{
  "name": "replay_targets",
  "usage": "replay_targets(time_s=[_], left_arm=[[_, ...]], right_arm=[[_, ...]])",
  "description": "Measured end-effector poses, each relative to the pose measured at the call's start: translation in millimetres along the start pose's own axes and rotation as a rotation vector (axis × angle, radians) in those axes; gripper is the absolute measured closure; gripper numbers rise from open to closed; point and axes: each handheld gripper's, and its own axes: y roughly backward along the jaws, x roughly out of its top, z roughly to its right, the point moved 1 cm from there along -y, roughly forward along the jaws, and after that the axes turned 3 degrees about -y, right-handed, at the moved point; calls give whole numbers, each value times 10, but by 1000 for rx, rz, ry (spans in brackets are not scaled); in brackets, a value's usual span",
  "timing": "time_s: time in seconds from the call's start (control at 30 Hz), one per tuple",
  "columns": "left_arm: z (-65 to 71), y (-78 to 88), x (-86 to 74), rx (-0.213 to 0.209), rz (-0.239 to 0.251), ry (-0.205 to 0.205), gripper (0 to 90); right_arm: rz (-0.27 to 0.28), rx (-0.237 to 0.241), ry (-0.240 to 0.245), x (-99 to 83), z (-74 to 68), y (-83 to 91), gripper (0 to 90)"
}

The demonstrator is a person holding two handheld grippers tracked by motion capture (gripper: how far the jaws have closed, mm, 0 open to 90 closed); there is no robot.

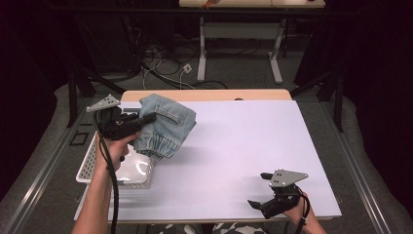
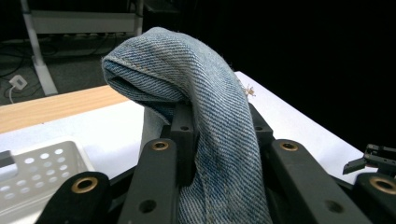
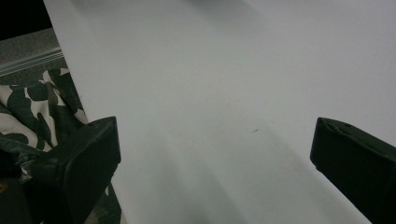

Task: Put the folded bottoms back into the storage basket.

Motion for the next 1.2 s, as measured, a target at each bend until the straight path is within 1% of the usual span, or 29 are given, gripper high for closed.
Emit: replay_targets(time_s=[0.17,0.67,0.8,1.0,1.2], left_arm=[[-18,63,18,11,10,-2,725],[-66,213,48,68,36,0,725],[-75,245,52,84,35,-7,725],[-85,292,62,96,46,-2,724],[-79,365,85,113,56,-10,725]], right_arm=[[0,-1,-1,1,-3,-4,14],[0,0,-1,1,-5,-5,14],[0,0,-2,1,-3,-5,14],[-1,0,-3,0,-3,-8,14],[-3,0,-1,1,-3,-7,15]])
